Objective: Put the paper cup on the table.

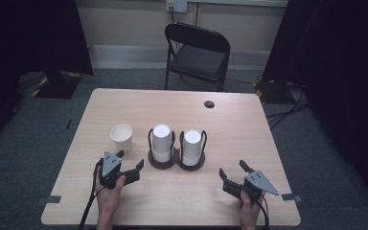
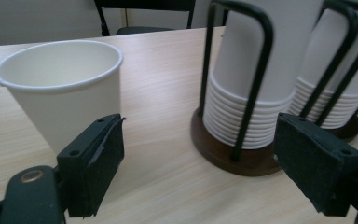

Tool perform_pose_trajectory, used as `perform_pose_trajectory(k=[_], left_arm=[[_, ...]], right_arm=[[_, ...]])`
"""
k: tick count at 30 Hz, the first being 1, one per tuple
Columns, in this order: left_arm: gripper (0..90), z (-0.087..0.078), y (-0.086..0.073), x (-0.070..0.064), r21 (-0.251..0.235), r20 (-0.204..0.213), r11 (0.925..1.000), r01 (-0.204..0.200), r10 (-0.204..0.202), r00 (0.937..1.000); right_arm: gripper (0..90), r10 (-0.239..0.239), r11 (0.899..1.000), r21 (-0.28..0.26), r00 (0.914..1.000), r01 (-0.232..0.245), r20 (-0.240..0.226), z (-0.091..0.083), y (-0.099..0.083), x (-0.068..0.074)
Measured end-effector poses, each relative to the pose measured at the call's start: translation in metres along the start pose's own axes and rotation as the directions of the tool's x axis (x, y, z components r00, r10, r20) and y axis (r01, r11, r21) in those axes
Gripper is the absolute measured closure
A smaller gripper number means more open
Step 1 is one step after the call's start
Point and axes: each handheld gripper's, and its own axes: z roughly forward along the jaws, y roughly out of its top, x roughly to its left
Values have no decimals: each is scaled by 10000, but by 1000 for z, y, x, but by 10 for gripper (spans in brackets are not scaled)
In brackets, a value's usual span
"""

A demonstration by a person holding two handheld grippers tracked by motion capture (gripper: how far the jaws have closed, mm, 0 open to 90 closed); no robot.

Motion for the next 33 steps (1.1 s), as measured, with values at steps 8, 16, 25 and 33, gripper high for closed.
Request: perform_pose_trajectory(k=[8,16,25,33], left_arm=[[189,-11,-5,-21,-258,171,9997,-44,49,9998],[197,-23,-18,-38,-559,-100,9984,-127,122,9999],[190,-24,-37,-38,-505,-182,9982,311,-320,9993],[169,-27,-40,-38,-1164,-118,9930,212,-227,9997]], right_arm=[[140,-3,10000,-65,10000,3,8,0,0,0],[136,103,9998,-189,9999,-101,110,-1,-1,-1],[136,83,9997,-229,9999,-80,121,-2,-1,0],[136,7,9998,-206,9999,-4,119,-2,-1,0]])
